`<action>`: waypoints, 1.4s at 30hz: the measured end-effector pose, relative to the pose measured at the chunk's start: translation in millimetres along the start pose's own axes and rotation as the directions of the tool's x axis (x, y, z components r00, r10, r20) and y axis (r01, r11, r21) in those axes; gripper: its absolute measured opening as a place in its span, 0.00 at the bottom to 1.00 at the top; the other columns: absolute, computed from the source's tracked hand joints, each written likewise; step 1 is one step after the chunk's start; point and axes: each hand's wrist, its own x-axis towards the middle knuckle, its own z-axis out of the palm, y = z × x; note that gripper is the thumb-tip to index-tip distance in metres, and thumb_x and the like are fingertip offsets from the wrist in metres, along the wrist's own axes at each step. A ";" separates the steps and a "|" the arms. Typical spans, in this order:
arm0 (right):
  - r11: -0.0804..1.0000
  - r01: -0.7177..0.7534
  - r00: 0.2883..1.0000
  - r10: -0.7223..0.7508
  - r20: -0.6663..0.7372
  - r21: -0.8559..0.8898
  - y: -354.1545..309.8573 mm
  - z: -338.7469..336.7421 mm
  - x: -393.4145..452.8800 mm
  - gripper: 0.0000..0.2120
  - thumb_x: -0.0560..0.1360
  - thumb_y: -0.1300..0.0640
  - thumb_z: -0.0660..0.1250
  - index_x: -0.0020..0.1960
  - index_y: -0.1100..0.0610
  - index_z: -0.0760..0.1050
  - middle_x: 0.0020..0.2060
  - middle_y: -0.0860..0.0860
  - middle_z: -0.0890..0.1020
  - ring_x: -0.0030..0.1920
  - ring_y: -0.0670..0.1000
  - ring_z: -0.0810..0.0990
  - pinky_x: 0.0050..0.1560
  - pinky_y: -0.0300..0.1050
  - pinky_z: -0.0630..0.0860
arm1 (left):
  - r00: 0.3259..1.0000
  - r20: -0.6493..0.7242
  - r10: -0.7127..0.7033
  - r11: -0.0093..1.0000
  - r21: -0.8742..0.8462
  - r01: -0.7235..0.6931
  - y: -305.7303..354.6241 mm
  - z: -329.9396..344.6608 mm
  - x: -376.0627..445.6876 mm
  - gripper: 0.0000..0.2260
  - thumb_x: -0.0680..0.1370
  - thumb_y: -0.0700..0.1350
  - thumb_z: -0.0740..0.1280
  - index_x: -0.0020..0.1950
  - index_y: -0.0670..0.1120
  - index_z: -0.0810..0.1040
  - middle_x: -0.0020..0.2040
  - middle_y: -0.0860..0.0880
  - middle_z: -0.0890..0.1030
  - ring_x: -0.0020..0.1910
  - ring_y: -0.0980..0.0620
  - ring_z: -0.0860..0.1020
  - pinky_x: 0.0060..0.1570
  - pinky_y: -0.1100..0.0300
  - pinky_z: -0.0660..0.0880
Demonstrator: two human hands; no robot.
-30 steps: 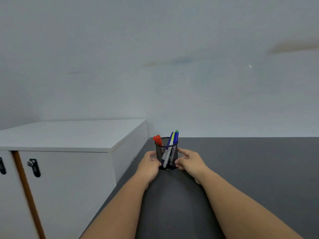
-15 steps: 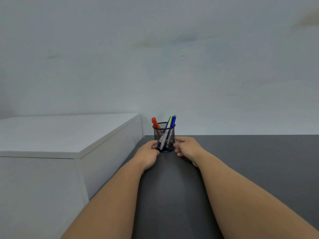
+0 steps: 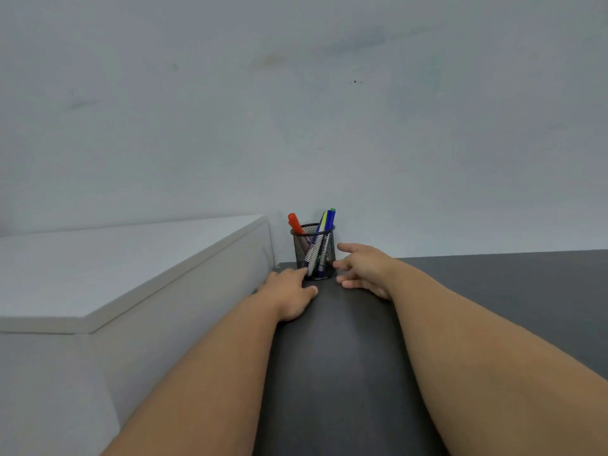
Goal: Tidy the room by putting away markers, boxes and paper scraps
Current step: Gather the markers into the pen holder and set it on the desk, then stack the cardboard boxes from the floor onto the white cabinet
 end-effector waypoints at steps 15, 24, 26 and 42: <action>0.349 0.009 0.999 0.030 0.021 -0.937 22.8 -10.6 -9.4 0.27 0.79 0.40 0.46 0.77 0.42 0.53 0.79 0.50 0.51 0.78 0.57 0.51 0.76 0.60 0.48 | 0.987 0.144 -0.075 0.985 0.164 0.051 15.5 -2.4 -24.9 0.30 0.82 0.61 0.45 0.81 0.47 0.50 0.81 0.48 0.48 0.80 0.43 0.50 0.76 0.42 0.50; 0.350 -0.046 0.999 0.030 -0.038 -0.935 26.7 -22.7 -141.8 0.28 0.79 0.38 0.43 0.78 0.42 0.49 0.79 0.49 0.48 0.79 0.55 0.47 0.75 0.63 0.43 | 0.977 0.171 -0.130 0.986 0.122 0.109 29.5 -18.5 -152.7 0.32 0.82 0.62 0.44 0.81 0.48 0.44 0.81 0.50 0.43 0.80 0.46 0.45 0.76 0.42 0.44; 0.350 -0.050 0.999 0.029 -0.043 -0.935 26.2 -26.1 -188.7 0.28 0.79 0.38 0.43 0.78 0.42 0.48 0.79 0.48 0.47 0.79 0.54 0.46 0.75 0.64 0.43 | 0.977 0.172 -0.128 0.986 0.124 0.108 37.5 -22.2 -191.7 0.32 0.82 0.63 0.44 0.81 0.47 0.44 0.81 0.49 0.43 0.80 0.46 0.45 0.76 0.43 0.44; 0.349 -0.038 0.997 0.073 -0.013 -0.936 24.7 -111.7 -574.1 0.30 0.78 0.47 0.58 0.78 0.44 0.53 0.79 0.47 0.51 0.78 0.54 0.51 0.75 0.63 0.51 | 0.986 0.163 0.040 0.999 -0.015 -0.038 158.9 -31.9 -502.8 0.32 0.81 0.63 0.50 0.81 0.50 0.47 0.81 0.52 0.43 0.80 0.46 0.43 0.75 0.39 0.46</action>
